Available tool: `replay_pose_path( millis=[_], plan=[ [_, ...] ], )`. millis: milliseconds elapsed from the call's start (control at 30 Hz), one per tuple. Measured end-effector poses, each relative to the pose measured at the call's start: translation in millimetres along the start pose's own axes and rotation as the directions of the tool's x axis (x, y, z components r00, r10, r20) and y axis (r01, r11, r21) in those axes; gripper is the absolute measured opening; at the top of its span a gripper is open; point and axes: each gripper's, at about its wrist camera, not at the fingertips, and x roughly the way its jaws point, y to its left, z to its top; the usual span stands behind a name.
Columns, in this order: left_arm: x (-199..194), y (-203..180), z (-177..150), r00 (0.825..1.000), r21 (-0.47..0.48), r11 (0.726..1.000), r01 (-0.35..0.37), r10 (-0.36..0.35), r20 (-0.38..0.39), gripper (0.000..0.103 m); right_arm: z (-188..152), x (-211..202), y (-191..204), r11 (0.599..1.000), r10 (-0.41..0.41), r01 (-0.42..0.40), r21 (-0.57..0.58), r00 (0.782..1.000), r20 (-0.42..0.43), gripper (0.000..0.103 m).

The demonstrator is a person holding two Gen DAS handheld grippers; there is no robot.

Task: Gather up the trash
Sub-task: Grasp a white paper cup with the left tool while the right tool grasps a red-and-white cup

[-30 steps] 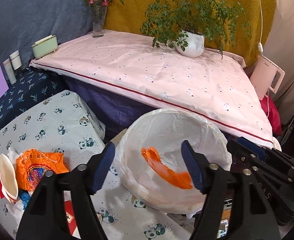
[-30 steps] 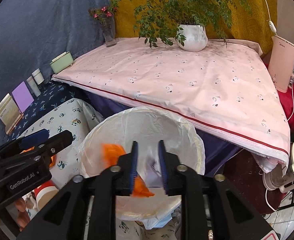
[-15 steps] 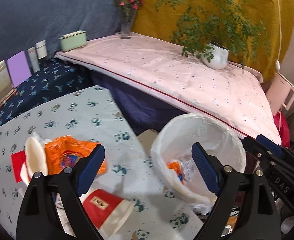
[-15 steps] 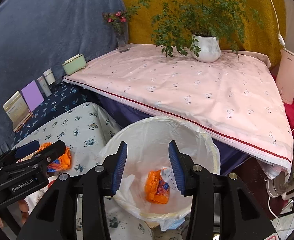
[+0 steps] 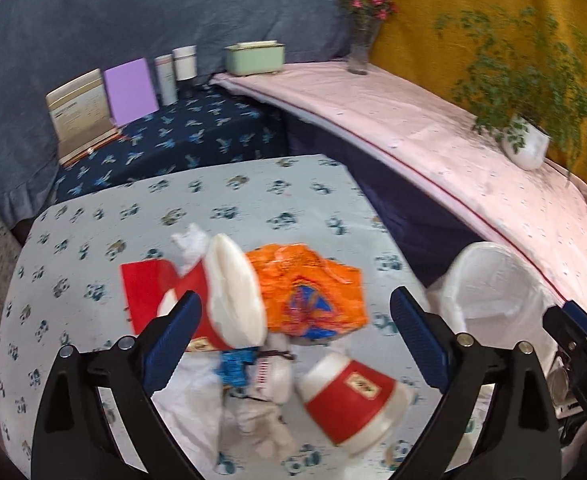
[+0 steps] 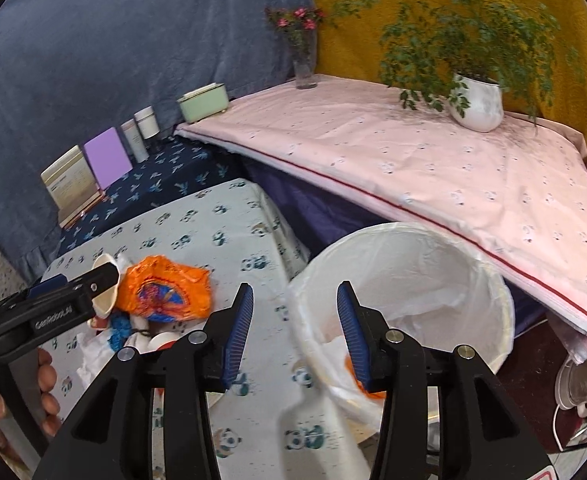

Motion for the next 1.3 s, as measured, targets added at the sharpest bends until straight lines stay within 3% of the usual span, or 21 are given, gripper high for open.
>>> replay_pose_path(
  millis=[333,533,667,800,1100,1300],
  plan=[
    [33.0,32.5,-1.6,0.997,-0.003,0.998,-0.058,0.058,-0.059,0.085,-15.5,15.1,45.6,0.996,0.047,-0.051,-0.067,0.997,-0.060,0.043],
    [48.2,41.4,-7.3,0.993,-0.018,0.998,-0.059,0.057,-0.108,0.064,-23.8,20.9,59.4,0.994,0.054,-0.062,-0.089,0.995,-0.089,0.043],
    [51.0,48.8,-9.0,0.991,-0.028,0.999,-0.043,0.039,-0.126,0.033,-32.5,25.2,63.6,0.993,0.056,-0.068,-0.093,0.992,-0.117,0.043],
    [42.3,51.0,-10.6,0.993,-0.020,0.999,-0.045,0.043,-0.107,0.018,-46.4,29.5,68.7,0.992,0.080,-0.095,-0.088,0.983,-0.164,0.043],
    [12.4,59.6,-14.8,0.997,-0.034,0.999,-0.026,0.024,-0.068,0.009,-75.2,38.9,83.7,0.982,0.144,-0.168,-0.082,0.958,-0.248,0.043],
    [-6.6,63.2,-16.6,0.999,-0.037,0.999,-0.006,0.005,-0.046,0.005,-88.0,54.9,98.3,0.973,0.186,-0.217,-0.081,0.942,-0.281,0.037]
  ],
)
